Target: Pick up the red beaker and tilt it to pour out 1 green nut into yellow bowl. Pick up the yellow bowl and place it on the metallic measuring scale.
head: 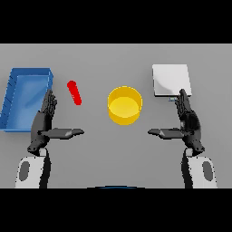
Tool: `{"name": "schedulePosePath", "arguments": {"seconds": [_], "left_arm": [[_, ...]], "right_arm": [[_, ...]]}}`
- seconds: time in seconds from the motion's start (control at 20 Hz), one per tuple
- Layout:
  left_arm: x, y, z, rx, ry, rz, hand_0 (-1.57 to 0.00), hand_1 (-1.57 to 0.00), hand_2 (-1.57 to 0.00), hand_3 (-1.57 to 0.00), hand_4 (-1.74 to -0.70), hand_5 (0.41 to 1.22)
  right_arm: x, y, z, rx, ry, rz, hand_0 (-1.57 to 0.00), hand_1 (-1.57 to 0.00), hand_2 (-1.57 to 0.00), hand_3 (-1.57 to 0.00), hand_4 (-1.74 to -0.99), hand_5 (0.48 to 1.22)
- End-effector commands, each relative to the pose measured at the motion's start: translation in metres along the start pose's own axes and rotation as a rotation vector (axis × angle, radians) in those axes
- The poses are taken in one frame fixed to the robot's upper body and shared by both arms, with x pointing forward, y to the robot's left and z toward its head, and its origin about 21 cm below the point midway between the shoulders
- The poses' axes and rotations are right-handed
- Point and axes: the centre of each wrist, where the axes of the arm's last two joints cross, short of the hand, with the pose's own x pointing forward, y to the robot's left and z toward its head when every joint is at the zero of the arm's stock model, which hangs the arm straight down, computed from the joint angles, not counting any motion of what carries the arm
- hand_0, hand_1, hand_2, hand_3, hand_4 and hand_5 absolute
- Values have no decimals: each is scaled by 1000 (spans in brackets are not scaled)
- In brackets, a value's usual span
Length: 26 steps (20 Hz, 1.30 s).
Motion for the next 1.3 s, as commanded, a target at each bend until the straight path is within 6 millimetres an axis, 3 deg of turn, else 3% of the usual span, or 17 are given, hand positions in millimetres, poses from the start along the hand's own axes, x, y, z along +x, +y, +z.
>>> {"name": "schedulePosePath", "arguments": {"seconds": [0.0, 0.25, 0.35, 0.55, 0.65, 0.9, 1.25], "left_arm": [[0, 0, 0, 1, 0, 0, 1, 1, 1, 1, -1141, 660], [0, 3, 1, -1, -5, -1, 1, 1, 1, 1, -1141, 660], [12, 3, 20, -58, -72, -127, 1, 1, 1, 1, -1143, 660], [24, -1, 32, -97, -53, -197, 1, 1, 1, 1, -1136, 657], [30, 0, 27, -103, -30, -207, 1, 1, 1, 1, -1139, 652], [14, -1, 3, -108, 55, -208, 1, 1, 1, 1, -1145, 643], [-4, 1, -50, -131, 74, -222, 1, 1, 1, 1, -1178, 637]], "right_arm": [[0, 0, 0, -1, 0, 0, 1, 1, 1, 1, -1071, 578], [0, 0, -1, 4, -1, 1, 1, 1, 1, 1, -1071, 578], [11, 3, 10, 26, -138, 242, 1, 1, 1, 1, -1072, 577], [15, 5, 22, 35, -161, 343, 1, 1, 1, 1, -1084, 585], [19, 7, 20, 53, -155, 318, 1, 1, 1, 1, -1118, 600], [17, 3, 17, 82, -144, 270, 1, 1, 1, 1, -1189, 626], [16, 2, 20, 86, -157, 250, 1, 1, 1, 1, -1229, 626]]}}
